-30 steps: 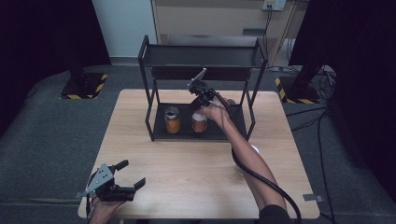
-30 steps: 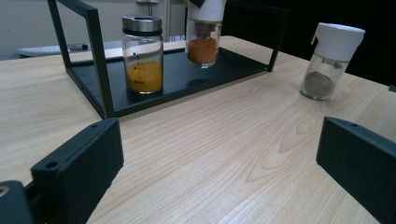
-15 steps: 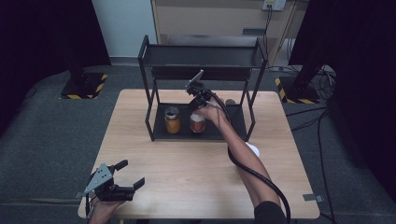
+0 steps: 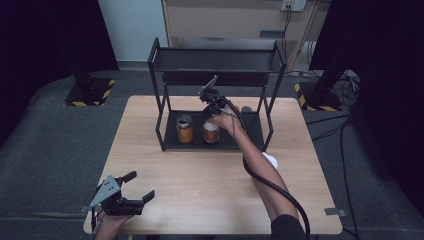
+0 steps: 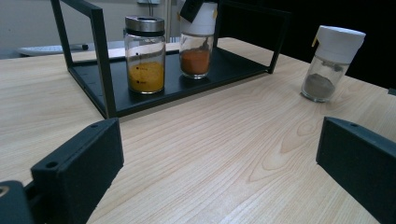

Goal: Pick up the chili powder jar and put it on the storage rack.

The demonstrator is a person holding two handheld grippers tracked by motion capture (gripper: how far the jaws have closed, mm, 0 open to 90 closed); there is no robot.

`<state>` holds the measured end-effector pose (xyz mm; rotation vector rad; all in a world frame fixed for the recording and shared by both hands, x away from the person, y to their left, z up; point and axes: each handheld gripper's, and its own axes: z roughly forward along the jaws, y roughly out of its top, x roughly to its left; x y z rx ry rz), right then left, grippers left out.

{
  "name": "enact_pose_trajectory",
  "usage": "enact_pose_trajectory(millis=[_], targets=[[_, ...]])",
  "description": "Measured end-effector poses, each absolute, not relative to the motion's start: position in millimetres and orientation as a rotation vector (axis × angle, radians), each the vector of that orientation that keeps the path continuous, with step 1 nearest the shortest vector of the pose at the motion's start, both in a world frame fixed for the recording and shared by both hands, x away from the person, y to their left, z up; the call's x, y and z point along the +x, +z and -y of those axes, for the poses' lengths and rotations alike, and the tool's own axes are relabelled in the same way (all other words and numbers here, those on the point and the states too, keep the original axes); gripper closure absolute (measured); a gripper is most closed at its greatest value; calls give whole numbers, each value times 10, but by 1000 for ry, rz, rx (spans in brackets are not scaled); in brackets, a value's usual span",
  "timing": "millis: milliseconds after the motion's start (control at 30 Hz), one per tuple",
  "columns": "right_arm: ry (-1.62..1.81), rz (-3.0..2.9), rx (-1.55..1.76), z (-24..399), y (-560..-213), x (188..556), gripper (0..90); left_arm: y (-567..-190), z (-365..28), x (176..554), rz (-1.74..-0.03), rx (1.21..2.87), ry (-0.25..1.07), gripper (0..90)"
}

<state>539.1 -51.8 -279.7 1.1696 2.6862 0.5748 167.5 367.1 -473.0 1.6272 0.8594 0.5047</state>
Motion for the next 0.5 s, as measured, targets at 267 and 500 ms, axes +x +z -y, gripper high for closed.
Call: enact_pose_trajectory(millis=[267,500], targets=[[591,-2685,1182,547,-2817,5393,315,-4733,-3672,1680,-859,1628,502,0],[588,-2692,1166,543,-2816,5391,313,-4731,-3671,1677,-859,1628,504,0]])
